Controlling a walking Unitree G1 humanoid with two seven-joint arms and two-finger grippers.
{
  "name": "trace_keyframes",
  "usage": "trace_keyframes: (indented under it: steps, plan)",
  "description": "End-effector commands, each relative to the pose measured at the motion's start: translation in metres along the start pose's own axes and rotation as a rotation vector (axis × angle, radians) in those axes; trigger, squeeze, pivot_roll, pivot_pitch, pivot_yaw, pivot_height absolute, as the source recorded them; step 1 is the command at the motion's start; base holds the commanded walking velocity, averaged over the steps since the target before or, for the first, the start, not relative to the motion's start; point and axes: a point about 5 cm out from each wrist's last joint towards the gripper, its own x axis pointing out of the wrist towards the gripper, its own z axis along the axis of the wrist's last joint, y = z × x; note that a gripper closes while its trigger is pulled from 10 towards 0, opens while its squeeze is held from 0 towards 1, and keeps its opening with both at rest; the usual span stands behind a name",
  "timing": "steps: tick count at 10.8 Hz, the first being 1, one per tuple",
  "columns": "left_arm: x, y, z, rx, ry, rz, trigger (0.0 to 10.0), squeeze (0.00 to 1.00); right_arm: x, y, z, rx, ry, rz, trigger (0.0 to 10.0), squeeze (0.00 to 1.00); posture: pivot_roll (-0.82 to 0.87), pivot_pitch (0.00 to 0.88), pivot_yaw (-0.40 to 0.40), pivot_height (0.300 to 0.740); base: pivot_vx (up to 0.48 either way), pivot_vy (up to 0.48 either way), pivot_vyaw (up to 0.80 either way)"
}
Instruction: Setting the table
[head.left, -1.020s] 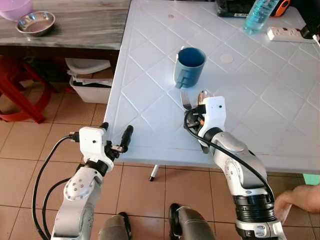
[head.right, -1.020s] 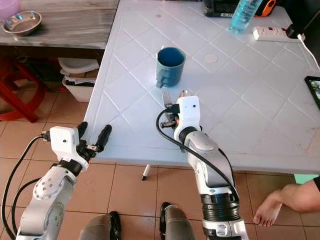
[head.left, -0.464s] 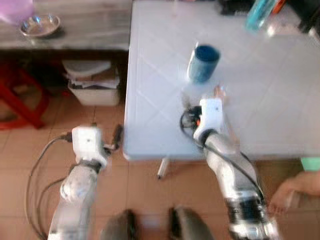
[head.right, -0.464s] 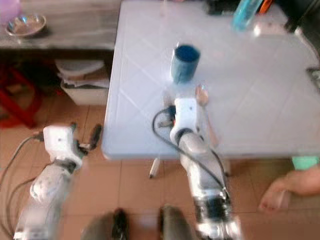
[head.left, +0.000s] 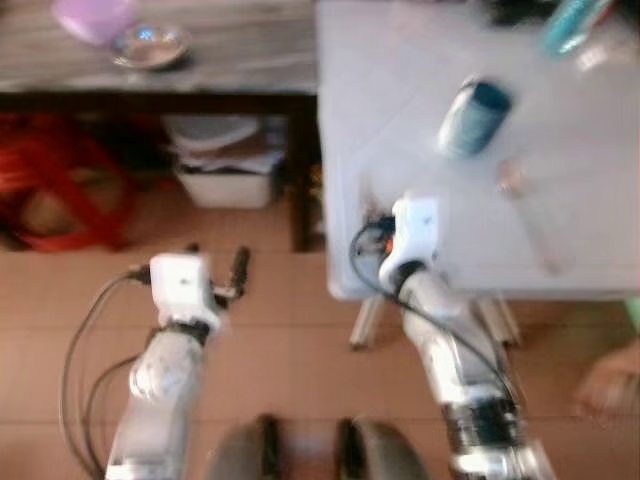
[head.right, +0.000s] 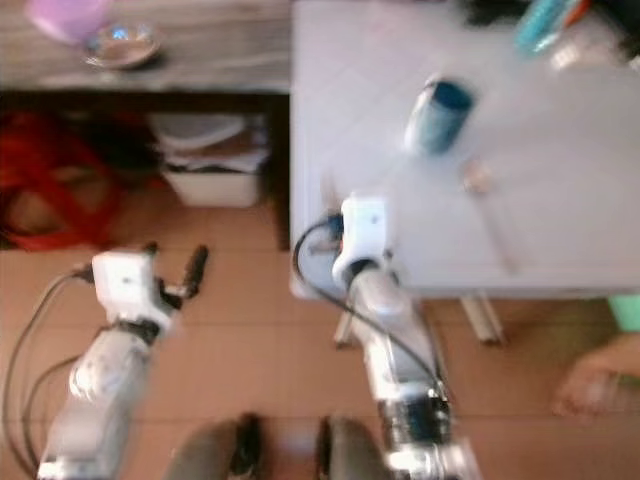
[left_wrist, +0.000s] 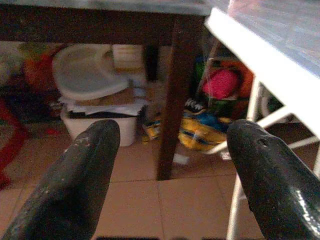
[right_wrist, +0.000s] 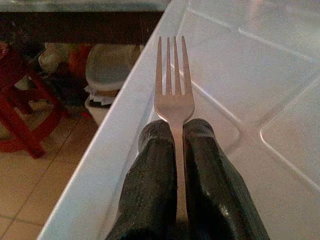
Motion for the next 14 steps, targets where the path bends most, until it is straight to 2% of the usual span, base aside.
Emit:
trace_keyframes:
  steps: [1,3,8,14]
  plan:
    - [0.001,0.004,0.005,0.028,-0.026,-0.005,10.0,0.00,0.000,0.000,-0.003,0.004,-0.001,-0.001,10.0,0.00,-0.04,0.205,0.004,0.740,0.368,0.311,0.00]
    - [0.005,0.006,0.009,0.032,-0.045,-0.001,10.0,0.00,0.000,-0.001,0.000,0.020,-0.033,-0.012,10.0,0.00,-0.04,0.205,0.004,0.740,0.399,0.266,0.00]
    - [0.011,0.006,0.012,0.052,-0.064,0.007,10.0,0.00,-0.001,-0.004,0.010,-0.006,-0.105,-0.016,10.0,0.00,-0.05,0.194,0.012,0.740,0.402,0.262,0.00]
    - [0.018,0.003,0.018,0.057,-0.095,-0.020,10.0,0.00,0.002,0.004,0.016,0.006,-0.134,-0.011,10.0,0.00,-0.05,0.188,0.025,0.740,0.466,0.000,0.00]
